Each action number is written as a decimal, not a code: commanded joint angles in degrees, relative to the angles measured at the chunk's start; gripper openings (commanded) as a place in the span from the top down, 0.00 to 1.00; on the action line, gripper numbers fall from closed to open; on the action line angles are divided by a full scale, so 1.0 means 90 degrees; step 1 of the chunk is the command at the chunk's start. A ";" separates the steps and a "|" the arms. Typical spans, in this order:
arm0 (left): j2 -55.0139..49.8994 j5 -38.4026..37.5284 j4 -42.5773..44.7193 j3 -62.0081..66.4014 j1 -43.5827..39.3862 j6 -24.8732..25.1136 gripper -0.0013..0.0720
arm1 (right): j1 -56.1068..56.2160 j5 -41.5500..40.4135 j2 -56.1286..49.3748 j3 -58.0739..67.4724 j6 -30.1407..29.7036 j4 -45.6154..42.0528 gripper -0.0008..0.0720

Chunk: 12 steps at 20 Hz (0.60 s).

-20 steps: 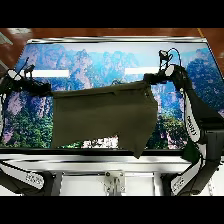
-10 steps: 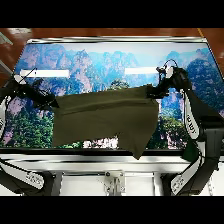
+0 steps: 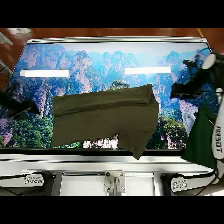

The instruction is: Fold the shirts.

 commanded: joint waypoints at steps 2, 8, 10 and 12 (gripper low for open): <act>0.1766 0.0750 -0.0515 -0.2897 0.1477 0.0901 0.06 | -0.1358 -0.0083 0.1144 -0.1644 -0.0403 0.1345 0.19; 0.1664 0.1678 -0.1226 -0.4386 0.1843 0.1158 0.06 | -0.1566 -0.1129 0.1423 -0.2890 -0.0539 0.1576 0.19; 0.1396 0.1936 -0.1600 -0.4403 0.1583 0.1163 0.06 | -0.1479 -0.1375 0.1423 -0.2924 -0.0542 0.1557 0.19; 0.1115 0.2137 -0.1761 -0.4405 0.1207 0.1161 0.08 | -0.1452 -0.1508 0.1423 -0.2924 -0.0542 0.1583 0.19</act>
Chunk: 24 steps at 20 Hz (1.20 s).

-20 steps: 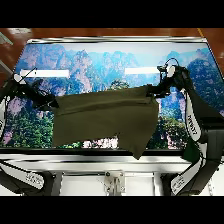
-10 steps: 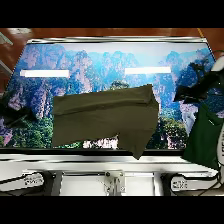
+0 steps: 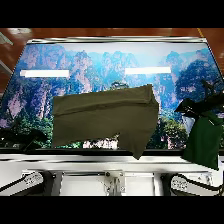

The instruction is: Fold the shirts.

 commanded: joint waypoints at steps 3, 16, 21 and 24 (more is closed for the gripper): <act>-0.0663 0.0857 -0.0491 -0.0180 -0.0879 0.0005 0.09 | 0.0019 -0.0333 0.0041 -0.0143 -0.0027 -0.0002 0.19; -0.0476 0.0724 -0.1260 -0.0143 -0.1418 0.0393 0.92 | 0.0600 0.0090 0.0129 -0.2198 -0.0097 0.0204 0.18; -0.0112 0.0605 -0.1260 -0.0143 -0.1416 0.0396 0.92 | 0.1355 -0.1173 0.0114 -0.3070 0.0075 0.0826 0.18; -0.0107 0.0685 -0.1260 -0.0143 -0.1416 0.0396 0.92 | 0.1464 -0.1528 0.0107 -0.3116 0.0330 0.1076 0.18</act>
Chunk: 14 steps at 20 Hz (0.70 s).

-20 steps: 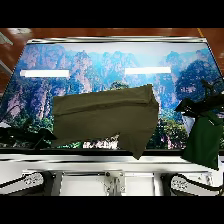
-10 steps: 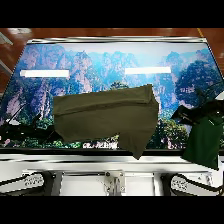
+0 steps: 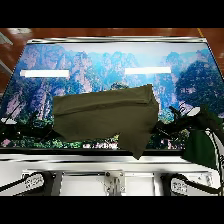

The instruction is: Fold the shirts.

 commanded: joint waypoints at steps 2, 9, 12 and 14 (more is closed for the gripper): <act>0.0070 0.0063 -0.0027 0.0005 0.0000 0.0012 0.92 | 0.0427 -0.0738 -0.0005 -0.0197 0.0289 0.0408 0.18; 0.0070 0.0165 -0.0027 0.0034 0.0151 0.0085 0.92 | 0.1202 -0.0984 -0.0022 -0.0223 0.0678 0.0236 0.71; 0.0085 0.0148 -0.0029 0.0231 0.0296 0.0253 0.92 | 0.1202 -0.0991 0.0306 0.0109 0.0437 0.0245 0.90; 0.0155 0.0148 -0.0112 0.0529 0.0287 0.0457 0.92 | 0.1202 -0.1008 0.0542 0.0619 0.0262 0.0299 0.90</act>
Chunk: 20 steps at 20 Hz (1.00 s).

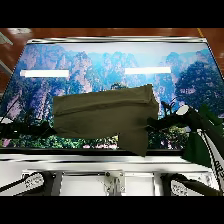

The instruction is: Fold the shirts.

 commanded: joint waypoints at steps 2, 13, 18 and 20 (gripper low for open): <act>0.0168 0.0017 -0.0381 0.0680 0.0036 0.0508 0.92 | 0.0041 -0.0117 0.0291 0.1139 -0.0024 0.0039 0.90; -0.1406 0.1234 -0.0612 0.3259 -0.0908 -0.0452 0.92 | 0.0041 -0.1132 -0.2339 0.4634 0.0447 0.0503 0.90; -0.2810 0.1161 -0.0612 0.4095 -0.1222 -0.0794 0.92 | 0.0039 -0.1107 -0.3555 0.5285 0.0459 0.0692 0.90; -0.3067 0.1161 -0.0614 0.4265 -0.1258 -0.0916 0.56 | 0.0039 -0.1001 -0.3718 0.5285 0.0454 0.0447 0.76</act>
